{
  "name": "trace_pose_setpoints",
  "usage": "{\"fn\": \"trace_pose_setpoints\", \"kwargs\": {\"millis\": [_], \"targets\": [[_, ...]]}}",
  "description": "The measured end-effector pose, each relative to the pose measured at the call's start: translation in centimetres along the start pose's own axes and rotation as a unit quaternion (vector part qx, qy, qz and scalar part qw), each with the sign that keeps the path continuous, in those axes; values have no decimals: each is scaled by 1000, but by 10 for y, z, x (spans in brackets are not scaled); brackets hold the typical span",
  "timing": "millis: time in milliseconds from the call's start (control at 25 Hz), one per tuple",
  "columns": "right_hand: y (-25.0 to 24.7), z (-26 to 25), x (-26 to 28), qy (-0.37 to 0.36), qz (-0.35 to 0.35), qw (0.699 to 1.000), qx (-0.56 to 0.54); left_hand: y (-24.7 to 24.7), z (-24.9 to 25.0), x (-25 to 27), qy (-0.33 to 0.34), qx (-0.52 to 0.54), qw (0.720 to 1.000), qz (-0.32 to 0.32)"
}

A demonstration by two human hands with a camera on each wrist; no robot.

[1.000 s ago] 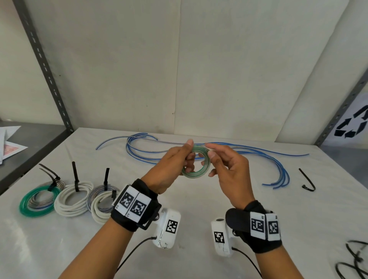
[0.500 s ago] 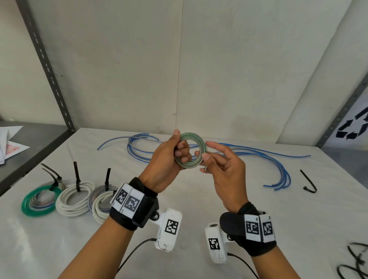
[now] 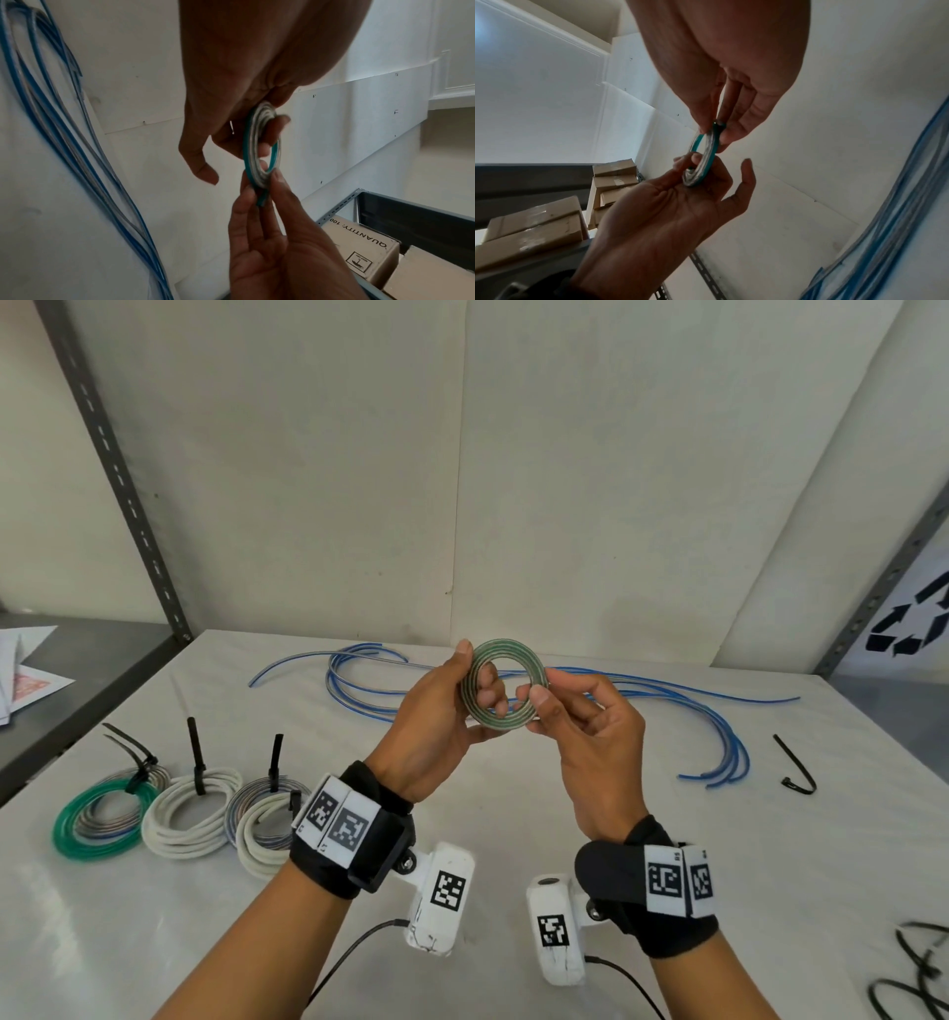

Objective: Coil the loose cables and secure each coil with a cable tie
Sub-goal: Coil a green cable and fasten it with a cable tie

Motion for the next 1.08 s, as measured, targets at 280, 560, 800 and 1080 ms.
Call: {"fn": "trace_pose_setpoints", "kwargs": {"millis": [280, 560, 800, 1080], "targets": [[-6, -7, -6, -62, -198, 965, 158, -5, 0, 5, -6, -310, 950, 45], [-2, -13, -3, -87, -204, 956, 191, -1, -6, 4, -25, -297, 954, -14], [-11, -5, -7, -41, -111, 985, 125, -5, 1, 9, 40, -297, 953, -50], [-1, -1, 0, -14, -53, 997, 59, -6, 7, 9, 81, -261, 962, -13]]}}
Point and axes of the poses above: each hand's wrist, its own x-axis away from the middle knuckle, its own y-axis out of the palm, z = x × y, the point moved 5 cm from there along -x, towards the middle knuckle, and after that the axes turned 14 degrees about -y, right-handed, at the moved point
